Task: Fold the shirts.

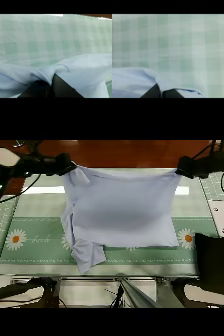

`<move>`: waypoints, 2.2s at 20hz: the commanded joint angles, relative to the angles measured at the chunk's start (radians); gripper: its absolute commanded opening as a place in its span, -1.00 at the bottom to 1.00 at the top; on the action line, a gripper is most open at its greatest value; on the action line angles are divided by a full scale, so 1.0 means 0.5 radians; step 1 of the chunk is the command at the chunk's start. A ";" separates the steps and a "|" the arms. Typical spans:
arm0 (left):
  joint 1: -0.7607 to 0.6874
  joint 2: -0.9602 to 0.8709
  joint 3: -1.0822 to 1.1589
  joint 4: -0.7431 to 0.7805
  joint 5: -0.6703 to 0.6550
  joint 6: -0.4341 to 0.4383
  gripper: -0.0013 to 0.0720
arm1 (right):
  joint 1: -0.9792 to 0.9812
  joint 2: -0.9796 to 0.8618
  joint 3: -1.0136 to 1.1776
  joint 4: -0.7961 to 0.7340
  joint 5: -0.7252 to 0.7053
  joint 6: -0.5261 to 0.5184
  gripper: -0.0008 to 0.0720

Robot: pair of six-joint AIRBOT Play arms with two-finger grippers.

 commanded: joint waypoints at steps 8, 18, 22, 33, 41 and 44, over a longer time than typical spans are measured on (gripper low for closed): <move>0.063 -0.489 0.179 -0.308 -0.214 -0.006 0.40 | -0.144 -0.652 0.211 0.598 -0.190 0.002 0.01; 0.910 0.037 -0.539 0.294 -1.254 -0.081 0.95 | -0.754 -0.054 0.022 -0.045 0.758 -0.178 0.72; 1.179 0.464 -1.440 0.133 -1.017 0.076 0.95 | -0.770 0.480 -0.908 0.197 0.413 -0.347 0.72; 1.220 0.615 -2.222 -0.571 -0.642 0.625 0.95 | -0.768 0.969 -1.696 0.616 0.335 -0.519 0.72; 0.889 0.559 -2.222 -0.571 -0.504 0.624 0.95 | -0.769 0.969 -1.696 0.628 0.328 -0.520 0.72; 0.861 0.515 -2.222 -0.569 -0.499 0.625 0.94 | -0.768 0.969 -1.696 0.627 0.329 -0.520 0.72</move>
